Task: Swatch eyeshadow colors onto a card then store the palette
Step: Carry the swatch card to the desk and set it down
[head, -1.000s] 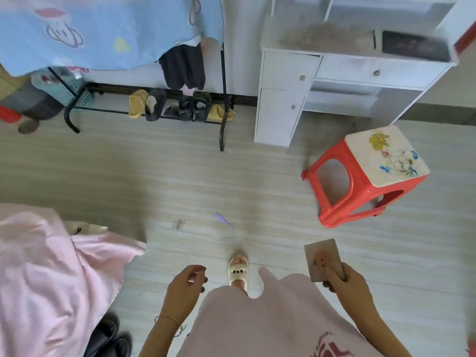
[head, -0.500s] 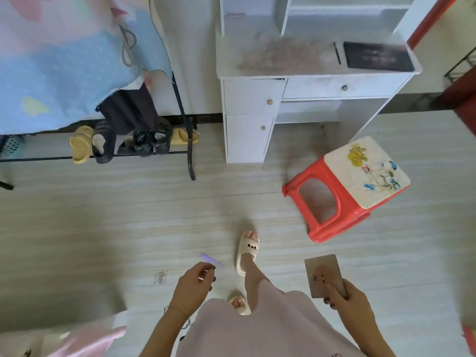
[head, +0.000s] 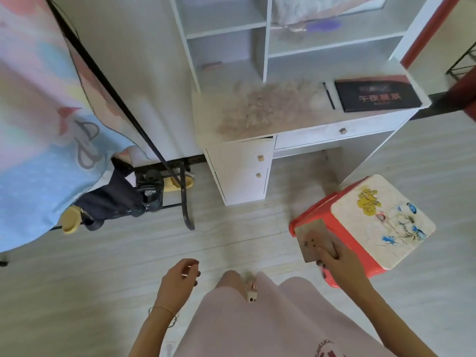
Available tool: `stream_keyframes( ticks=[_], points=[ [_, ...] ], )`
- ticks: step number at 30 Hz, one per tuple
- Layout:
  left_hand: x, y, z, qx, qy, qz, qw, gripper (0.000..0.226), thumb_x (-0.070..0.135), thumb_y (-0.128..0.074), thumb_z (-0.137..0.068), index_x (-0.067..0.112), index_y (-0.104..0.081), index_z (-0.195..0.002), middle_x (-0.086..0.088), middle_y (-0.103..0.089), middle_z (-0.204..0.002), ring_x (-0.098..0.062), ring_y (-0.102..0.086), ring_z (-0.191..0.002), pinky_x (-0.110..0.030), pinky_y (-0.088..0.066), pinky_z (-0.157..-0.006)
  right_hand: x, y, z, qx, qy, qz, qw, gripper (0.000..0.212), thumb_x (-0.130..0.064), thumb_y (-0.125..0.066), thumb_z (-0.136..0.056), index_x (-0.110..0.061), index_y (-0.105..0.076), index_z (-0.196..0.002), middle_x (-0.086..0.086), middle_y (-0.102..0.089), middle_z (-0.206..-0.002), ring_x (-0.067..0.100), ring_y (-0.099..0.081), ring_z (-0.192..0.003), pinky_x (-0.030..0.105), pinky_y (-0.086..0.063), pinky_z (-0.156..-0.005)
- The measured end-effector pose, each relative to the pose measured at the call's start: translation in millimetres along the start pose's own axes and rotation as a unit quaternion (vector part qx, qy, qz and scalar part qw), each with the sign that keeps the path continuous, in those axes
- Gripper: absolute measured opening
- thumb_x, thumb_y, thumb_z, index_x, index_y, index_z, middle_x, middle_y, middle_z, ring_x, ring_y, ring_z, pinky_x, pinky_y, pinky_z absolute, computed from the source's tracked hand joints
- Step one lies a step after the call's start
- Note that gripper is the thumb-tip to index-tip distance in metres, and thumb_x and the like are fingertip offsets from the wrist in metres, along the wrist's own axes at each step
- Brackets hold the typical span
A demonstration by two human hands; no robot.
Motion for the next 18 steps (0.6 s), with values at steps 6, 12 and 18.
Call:
stream_keyframes(
  ticks=[6,12,18],
  points=[
    [45.3,-4.7,-70.2,-0.056,0.010,-0.037,0.998,0.013,0.014,-0.047,-0.093,0.015,-0.058,-0.100,-0.008,-0.067,-0.092,-0.018,-0.064,-0.074,-0.025,-0.044,-0.064,-9.2,12.9,-51.2,0.025,-0.050,0.003,0.998,0.012,-0.009,-0.053,-0.088,-0.006,-0.059,-0.078,-0.007,-0.048,-0.045,0.010,-0.041,-0.045,0.022,-0.029,-0.046],
    [110.2,-17.1,-164.9,-0.099,0.003,-0.041,0.994,0.014,0.015,-0.047,-0.093,0.015,-0.059,-0.100,-0.004,-0.067,-0.089,-0.016,-0.063,-0.071,-0.026,-0.046,-0.065,-35.8,26.5,-105.1,0.102,-0.108,-0.029,0.989,0.022,-0.008,-0.056,-0.087,-0.015,-0.055,-0.066,0.000,-0.061,-0.054,0.018,-0.056,-0.056,0.029,-0.039,-0.054],
    [224.0,-21.1,-270.4,-0.149,-0.089,-0.066,0.983,0.013,0.015,-0.046,-0.094,0.015,-0.057,-0.101,-0.003,-0.065,-0.089,-0.015,-0.063,-0.073,-0.024,-0.046,-0.067,-85.3,55.2,-171.3,0.150,-0.129,-0.036,0.980,0.022,-0.014,-0.055,-0.086,-0.007,-0.058,-0.066,0.009,-0.064,-0.058,0.027,-0.057,-0.058,0.031,-0.039,-0.055]
  ],
)
Point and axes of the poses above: each hand's wrist, its own z-axis away from the middle knuckle, its own y-axis out of the back of the hand, x = y × z, the point moved 1 cm from there along -z, towards the middle knuckle
